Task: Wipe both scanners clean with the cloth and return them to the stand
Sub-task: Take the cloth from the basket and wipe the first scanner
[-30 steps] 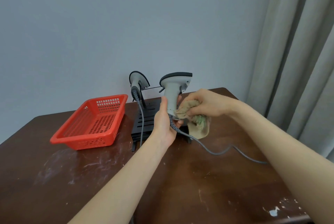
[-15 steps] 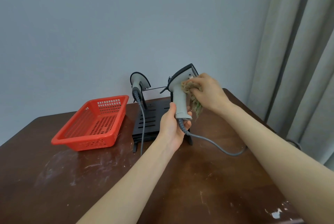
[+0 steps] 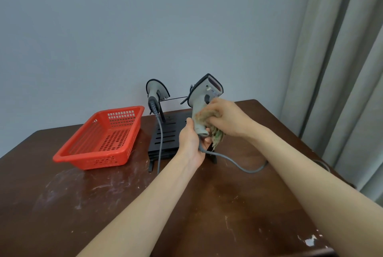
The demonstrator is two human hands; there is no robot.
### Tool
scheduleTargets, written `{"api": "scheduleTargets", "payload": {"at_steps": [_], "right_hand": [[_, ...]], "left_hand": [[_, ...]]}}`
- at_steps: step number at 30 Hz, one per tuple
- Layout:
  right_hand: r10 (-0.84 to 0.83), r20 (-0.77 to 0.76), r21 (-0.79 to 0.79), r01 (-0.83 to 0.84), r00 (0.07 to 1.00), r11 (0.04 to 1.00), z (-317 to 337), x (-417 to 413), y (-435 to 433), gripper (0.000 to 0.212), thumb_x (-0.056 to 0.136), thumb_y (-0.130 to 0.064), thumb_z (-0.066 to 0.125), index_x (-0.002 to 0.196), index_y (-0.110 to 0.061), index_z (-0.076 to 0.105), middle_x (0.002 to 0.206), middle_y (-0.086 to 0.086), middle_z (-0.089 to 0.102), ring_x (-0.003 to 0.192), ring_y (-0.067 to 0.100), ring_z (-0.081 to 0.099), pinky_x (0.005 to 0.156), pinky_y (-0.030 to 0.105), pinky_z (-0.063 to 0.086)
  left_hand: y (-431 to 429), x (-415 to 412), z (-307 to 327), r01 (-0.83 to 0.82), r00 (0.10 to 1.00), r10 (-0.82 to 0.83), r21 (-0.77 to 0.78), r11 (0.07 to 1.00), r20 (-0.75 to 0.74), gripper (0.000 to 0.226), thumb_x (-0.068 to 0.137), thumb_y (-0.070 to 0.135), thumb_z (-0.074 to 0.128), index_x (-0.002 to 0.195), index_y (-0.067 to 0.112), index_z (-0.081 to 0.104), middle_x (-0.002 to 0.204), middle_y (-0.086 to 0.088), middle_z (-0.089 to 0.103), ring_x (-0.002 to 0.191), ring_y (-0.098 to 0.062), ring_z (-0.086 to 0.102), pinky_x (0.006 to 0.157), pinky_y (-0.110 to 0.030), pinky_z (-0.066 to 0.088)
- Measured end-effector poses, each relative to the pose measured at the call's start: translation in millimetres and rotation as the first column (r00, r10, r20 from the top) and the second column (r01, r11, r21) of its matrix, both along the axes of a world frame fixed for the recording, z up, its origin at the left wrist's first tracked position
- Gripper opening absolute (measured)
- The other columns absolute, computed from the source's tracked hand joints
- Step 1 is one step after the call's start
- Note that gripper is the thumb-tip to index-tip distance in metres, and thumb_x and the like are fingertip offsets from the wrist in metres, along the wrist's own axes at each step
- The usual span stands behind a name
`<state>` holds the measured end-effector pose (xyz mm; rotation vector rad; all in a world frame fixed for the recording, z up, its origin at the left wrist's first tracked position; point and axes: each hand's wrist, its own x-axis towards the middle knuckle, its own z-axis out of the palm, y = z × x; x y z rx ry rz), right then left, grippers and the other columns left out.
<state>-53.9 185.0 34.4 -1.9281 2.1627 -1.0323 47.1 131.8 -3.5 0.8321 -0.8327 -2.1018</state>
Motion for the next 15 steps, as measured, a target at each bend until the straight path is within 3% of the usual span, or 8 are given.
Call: {"api": "scheduleTargets", "payload": {"at_steps": [2,4,7,9,13,15], "right_hand": [[0.122,0.043,0.116,-0.127,0.992,0.985,3.1,3.1,6.8,0.024,0.085,-0.009,0.059,0.099,-0.023,0.072,0.090,-0.011,0.055,0.092,0.014,0.056,0.084,0.031,0.046],[0.076,-0.024,0.160,-0.071,0.997,0.985,5.7,0.5,6.2,0.026,0.084,-0.012,0.059,0.100,-0.028,0.071,0.084,-0.018,0.053,0.092,0.015,0.058,0.082,0.034,0.048],[-0.180,-0.164,0.002,0.182,0.970,0.983,5.3,-1.1,-0.8,0.033,0.087,-0.016,0.050,0.111,-0.030,0.067,0.110,-0.002,0.057,0.102,0.026,0.057,0.079,0.037,0.048],[-0.258,-0.177,-0.073,0.249,0.950,0.966,2.3,-0.8,-4.2,0.032,0.089,-0.017,0.048,0.115,-0.026,0.065,0.121,0.002,0.053,0.104,0.028,0.057,0.078,0.037,0.047],[-0.016,-0.105,0.096,0.026,0.994,0.995,-0.8,6.4,1.4,0.026,0.088,-0.017,0.051,0.106,-0.024,0.068,0.103,0.000,0.054,0.097,0.024,0.057,0.082,0.040,0.048],[0.006,-0.130,0.163,0.016,0.992,0.987,4.3,8.8,3.9,0.023,0.087,-0.020,0.053,0.102,-0.026,0.069,0.102,-0.002,0.058,0.097,0.023,0.059,0.080,0.038,0.049]], "left_hand": [[-1.6,2.2,-1.7,-0.015,0.999,0.016,-0.037,0.999,0.034,0.045,0.101,0.043,0.036,0.093,0.007,0.062,0.053,-0.003,0.057,0.038,-0.010,0.048,0.031,-0.017,0.035],[1.5,3.5,-3.5,0.001,0.999,0.000,-0.055,0.999,0.033,0.045,0.101,0.042,0.035,0.096,0.005,0.060,0.056,-0.004,0.056,0.039,-0.012,0.046,0.030,-0.017,0.032],[7.9,2.2,-3.6,0.021,1.000,-0.020,-0.054,0.998,0.012,0.040,0.102,0.039,0.035,0.101,0.005,0.056,0.062,-0.007,0.054,0.040,-0.011,0.043,0.029,-0.017,0.029],[8.9,0.6,-1.0,0.015,1.000,-0.015,-0.061,0.998,0.011,0.039,0.103,0.037,0.035,0.099,0.005,0.057,0.062,-0.007,0.055,0.041,-0.011,0.044,0.029,-0.017,0.029],[3.4,2.8,-1.5,-0.020,0.999,0.025,-0.104,0.994,0.049,0.042,0.102,0.041,0.035,0.091,0.009,0.060,0.060,-0.004,0.060,0.043,-0.014,0.050,0.034,-0.018,0.035],[3.4,3.3,-4.7,-0.024,0.998,0.031,-0.124,0.992,0.059,0.044,0.102,0.043,0.033,0.091,0.009,0.059,0.055,-0.003,0.057,0.038,-0.012,0.046,0.033,-0.019,0.031]]}}
